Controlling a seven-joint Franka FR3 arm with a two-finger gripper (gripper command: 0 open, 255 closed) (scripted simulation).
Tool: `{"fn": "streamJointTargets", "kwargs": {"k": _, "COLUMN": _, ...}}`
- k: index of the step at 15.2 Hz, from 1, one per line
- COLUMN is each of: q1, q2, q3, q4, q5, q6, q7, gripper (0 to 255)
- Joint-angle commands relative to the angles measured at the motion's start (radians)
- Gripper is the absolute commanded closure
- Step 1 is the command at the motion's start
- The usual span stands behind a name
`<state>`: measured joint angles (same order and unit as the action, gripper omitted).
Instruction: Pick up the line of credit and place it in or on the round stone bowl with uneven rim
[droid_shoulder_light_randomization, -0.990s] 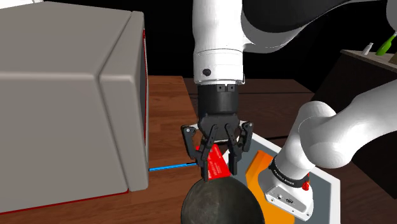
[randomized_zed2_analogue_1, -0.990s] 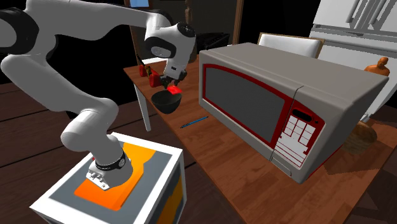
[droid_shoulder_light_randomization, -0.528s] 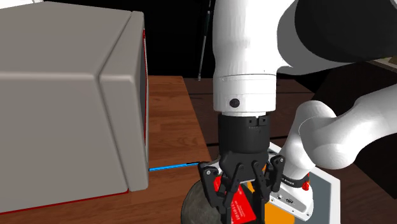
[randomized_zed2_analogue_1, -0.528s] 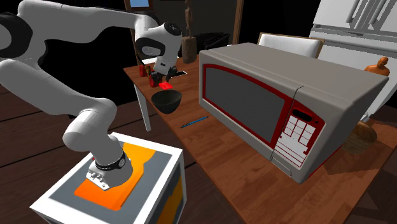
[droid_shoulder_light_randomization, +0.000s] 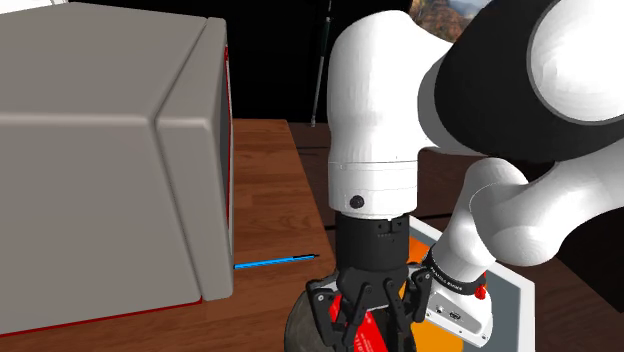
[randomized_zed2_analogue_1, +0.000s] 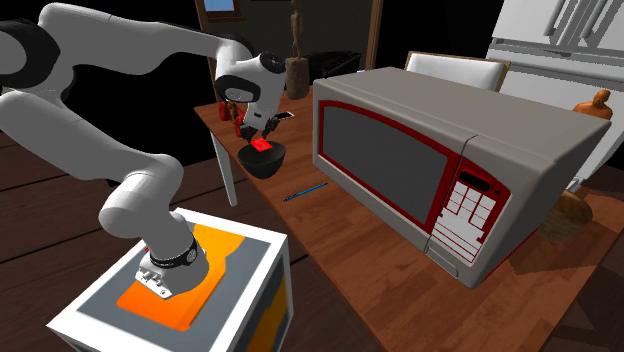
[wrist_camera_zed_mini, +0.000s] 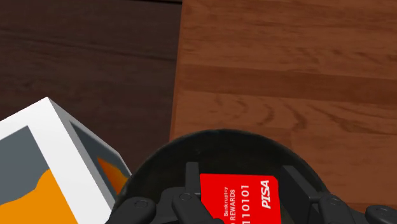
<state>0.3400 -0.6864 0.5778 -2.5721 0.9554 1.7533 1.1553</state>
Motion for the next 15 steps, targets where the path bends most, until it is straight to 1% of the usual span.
{"fn": "streamJointTargets", "kwargs": {"k": 1, "q1": 0.003, "q2": 0.006, "q3": 0.013, "q4": -0.02, "q5": 0.012, "q6": 0.024, "q7": -0.013, "gripper": 255}}
{"fn": "streamJointTargets", "kwargs": {"k": 5, "q1": 0.003, "q2": 0.031, "q3": 0.041, "q4": -0.054, "q5": 0.037, "q6": 0.077, "q7": -0.045, "gripper": 255}}
{"fn": "streamJointTargets", "kwargs": {"k": 13, "q1": 0.003, "q2": 0.031, "q3": 0.041, "q4": -0.054, "q5": 0.037, "q6": 0.077, "q7": -0.045, "gripper": 255}}
{"fn": "streamJointTargets", "kwargs": {"k": 14, "q1": 0.003, "q2": 0.031, "q3": 0.041, "q4": -0.054, "q5": 0.037, "q6": 0.077, "q7": -0.045, "gripper": 0}}
{"fn": "streamJointTargets", "kwargs": {"k": 15, "q1": 0.003, "q2": 0.031, "q3": 0.041, "q4": -0.054, "q5": 0.037, "q6": 0.077, "q7": -0.045, "gripper": 0}}
